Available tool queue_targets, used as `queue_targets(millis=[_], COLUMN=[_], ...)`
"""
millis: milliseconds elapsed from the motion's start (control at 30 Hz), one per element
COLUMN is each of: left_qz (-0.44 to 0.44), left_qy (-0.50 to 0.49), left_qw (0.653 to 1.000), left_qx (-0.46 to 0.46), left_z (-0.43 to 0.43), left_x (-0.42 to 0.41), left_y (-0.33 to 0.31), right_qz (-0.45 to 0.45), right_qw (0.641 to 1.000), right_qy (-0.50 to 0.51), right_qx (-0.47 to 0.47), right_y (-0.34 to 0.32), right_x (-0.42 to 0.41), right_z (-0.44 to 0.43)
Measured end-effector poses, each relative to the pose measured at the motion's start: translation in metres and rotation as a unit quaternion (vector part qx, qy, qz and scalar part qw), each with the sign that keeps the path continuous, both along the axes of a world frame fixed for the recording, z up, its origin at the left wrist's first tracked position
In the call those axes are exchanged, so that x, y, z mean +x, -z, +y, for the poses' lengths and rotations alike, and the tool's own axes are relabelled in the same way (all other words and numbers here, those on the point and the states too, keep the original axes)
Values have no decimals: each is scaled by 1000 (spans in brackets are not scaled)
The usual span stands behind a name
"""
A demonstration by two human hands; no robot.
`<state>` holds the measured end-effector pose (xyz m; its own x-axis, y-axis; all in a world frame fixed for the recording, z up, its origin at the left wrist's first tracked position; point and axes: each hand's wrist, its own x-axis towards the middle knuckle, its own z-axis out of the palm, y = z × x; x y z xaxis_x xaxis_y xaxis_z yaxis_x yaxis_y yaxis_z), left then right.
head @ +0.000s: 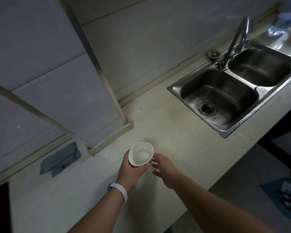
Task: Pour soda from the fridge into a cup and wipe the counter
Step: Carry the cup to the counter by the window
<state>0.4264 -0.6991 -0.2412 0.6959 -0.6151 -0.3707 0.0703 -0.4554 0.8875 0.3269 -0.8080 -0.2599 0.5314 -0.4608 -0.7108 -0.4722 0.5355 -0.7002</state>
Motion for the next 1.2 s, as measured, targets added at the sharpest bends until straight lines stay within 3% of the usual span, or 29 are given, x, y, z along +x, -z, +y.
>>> queue_targets(millis=[133,300,567,1200], left_qz=[-2,-10,-15,-24], left_qy=[5,30,70,227], left_qw=[1000,999,996,954], left_qx=[-3,-11,-54,-195], left_z=[2,12,41,53], left_x=[1,1,-5,-74], left_y=[-4,-15,-42,-114], right_qz=[-8,-13,-78,-157], right_qw=[1000,994,988,956], right_qy=[-9,71,87,246], right_qx=[-2,79,97,13], right_y=[1,-7,-36,-120], right_x=[-2,-6,-23,-118], right_z=[4,10,40,89])
